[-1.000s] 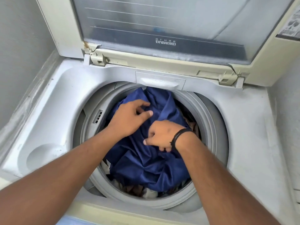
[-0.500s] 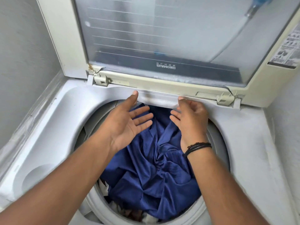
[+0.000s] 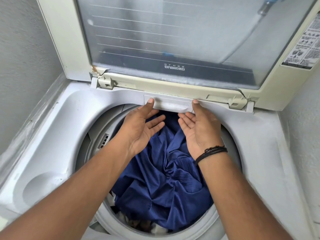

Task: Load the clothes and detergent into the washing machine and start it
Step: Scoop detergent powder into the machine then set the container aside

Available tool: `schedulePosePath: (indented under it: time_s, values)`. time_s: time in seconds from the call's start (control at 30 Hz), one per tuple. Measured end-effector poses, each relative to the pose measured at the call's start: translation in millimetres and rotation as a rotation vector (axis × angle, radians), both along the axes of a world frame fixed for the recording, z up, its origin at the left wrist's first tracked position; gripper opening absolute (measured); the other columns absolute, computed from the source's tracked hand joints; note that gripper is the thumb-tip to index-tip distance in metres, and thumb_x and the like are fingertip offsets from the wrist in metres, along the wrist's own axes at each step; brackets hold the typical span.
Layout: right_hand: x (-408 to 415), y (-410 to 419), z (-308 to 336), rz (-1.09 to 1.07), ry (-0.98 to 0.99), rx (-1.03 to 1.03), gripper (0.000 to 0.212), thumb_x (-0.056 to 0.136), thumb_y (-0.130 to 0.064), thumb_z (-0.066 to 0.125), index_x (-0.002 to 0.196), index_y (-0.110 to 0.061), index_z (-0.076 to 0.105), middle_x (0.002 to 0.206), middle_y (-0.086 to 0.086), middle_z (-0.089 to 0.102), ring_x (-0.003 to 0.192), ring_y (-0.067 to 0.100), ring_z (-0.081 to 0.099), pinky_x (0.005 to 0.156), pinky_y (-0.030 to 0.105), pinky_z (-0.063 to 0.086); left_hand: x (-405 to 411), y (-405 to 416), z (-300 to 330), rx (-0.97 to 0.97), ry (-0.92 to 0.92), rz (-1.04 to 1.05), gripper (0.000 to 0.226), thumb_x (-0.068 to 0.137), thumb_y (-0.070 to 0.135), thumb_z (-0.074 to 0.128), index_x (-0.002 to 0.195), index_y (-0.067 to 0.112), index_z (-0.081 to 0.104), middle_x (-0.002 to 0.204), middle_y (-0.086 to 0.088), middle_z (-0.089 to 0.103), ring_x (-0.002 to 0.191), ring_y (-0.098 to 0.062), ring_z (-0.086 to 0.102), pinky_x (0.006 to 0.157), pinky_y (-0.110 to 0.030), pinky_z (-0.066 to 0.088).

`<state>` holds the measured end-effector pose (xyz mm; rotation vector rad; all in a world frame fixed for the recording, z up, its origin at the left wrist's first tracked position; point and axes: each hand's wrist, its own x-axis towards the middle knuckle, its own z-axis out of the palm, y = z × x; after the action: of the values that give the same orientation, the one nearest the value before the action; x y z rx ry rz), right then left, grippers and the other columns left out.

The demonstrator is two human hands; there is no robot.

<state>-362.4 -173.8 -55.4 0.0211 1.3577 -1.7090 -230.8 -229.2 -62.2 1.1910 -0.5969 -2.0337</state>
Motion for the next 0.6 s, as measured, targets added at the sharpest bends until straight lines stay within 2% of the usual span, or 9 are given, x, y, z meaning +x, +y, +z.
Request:
schedulePosePath:
  time_s: [0.2, 0.3, 0.37, 0.43, 0.5, 0.6]
  values:
    - [-4, -2, 4, -0.076, -0.165, -0.044, 0.028, 0.088, -0.035, 0.073, 0.095, -0.014, 0.057, 0.100, 0.015, 0.056, 0.082, 0.022, 0.066, 0.083, 0.034, 0.060, 2, -1, 0, 0.027, 0.060, 0.015, 0.030, 0.095, 0.037, 0.065, 0.113, 0.014, 0.065, 0.120, -0.011, 0.065, 0.095, -0.024, 0.072, 0.086, -0.034, 0.060]
    - [-2, -2, 2, -0.066, -0.170, -0.029, 0.029, 0.087, -0.038, 0.073, 0.094, -0.014, 0.057, 0.106, 0.018, 0.056, 0.079, 0.020, 0.066, 0.080, 0.031, 0.058, 2, -2, -2, 0.022, 0.049, -0.002, 0.034, 0.093, 0.043, 0.066, 0.113, 0.016, 0.065, 0.118, -0.010, 0.061, 0.088, -0.021, 0.069, 0.080, -0.033, 0.059]
    - [0, -2, 0, -0.060, -0.156, -0.019, 0.028, 0.088, -0.036, 0.073, 0.090, -0.014, 0.056, 0.104, 0.018, 0.055, 0.085, 0.023, 0.066, 0.074, 0.028, 0.058, 1, -2, -4, 0.013, 0.052, -0.003, 0.035, 0.092, 0.044, 0.067, 0.113, 0.015, 0.065, 0.118, -0.009, 0.062, 0.091, -0.022, 0.069, 0.081, -0.033, 0.059]
    - [1, -2, -3, -0.059, -0.149, -0.024, 0.027, 0.088, -0.033, 0.073, 0.086, -0.015, 0.053, 0.102, 0.016, 0.054, 0.089, 0.025, 0.066, 0.067, 0.024, 0.055, -1, 0, -5, -0.001, 0.064, 0.000, 0.039, 0.093, 0.042, 0.065, 0.119, 0.014, 0.065, 0.122, -0.007, 0.064, 0.101, -0.023, 0.070, 0.088, -0.036, 0.059]
    - [2, -2, -5, -0.065, -0.152, -0.026, 0.026, 0.089, -0.031, 0.073, 0.085, -0.015, 0.052, 0.101, 0.015, 0.056, 0.087, 0.024, 0.066, 0.060, 0.022, 0.052, -3, 1, -4, -0.007, 0.090, 0.000, 0.042, 0.093, 0.041, 0.064, 0.123, 0.012, 0.064, 0.120, -0.006, 0.066, 0.103, -0.023, 0.071, 0.088, -0.034, 0.059]
    - [4, -3, -7, -0.076, -0.158, -0.017, 0.026, 0.088, -0.031, 0.074, 0.090, -0.016, 0.053, 0.097, 0.014, 0.055, 0.080, 0.022, 0.064, 0.051, 0.021, 0.045, -5, 0, -4, -0.007, 0.048, 0.009, 0.036, 0.093, 0.042, 0.066, 0.114, 0.014, 0.065, 0.104, -0.005, 0.065, 0.083, -0.018, 0.069, 0.076, -0.029, 0.058]
